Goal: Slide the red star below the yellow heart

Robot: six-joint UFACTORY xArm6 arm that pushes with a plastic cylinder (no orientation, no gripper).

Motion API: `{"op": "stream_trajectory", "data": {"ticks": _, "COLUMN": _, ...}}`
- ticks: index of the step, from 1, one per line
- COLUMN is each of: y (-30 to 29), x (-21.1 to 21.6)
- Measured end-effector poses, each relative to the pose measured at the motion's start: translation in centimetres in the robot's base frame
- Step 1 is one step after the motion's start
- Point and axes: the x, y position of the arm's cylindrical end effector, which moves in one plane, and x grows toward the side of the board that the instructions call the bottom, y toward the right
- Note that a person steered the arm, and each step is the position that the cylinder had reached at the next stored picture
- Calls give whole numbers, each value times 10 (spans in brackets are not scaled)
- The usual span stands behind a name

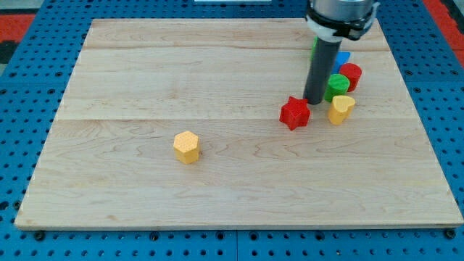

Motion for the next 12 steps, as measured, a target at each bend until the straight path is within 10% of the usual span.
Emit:
{"op": "stream_trajectory", "data": {"ticks": 2, "y": -86, "x": -4}}
{"op": "stream_trajectory", "data": {"ticks": 6, "y": 1, "x": 90}}
{"op": "stream_trajectory", "data": {"ticks": 9, "y": -100, "x": 23}}
{"op": "stream_trajectory", "data": {"ticks": 12, "y": -26, "x": 32}}
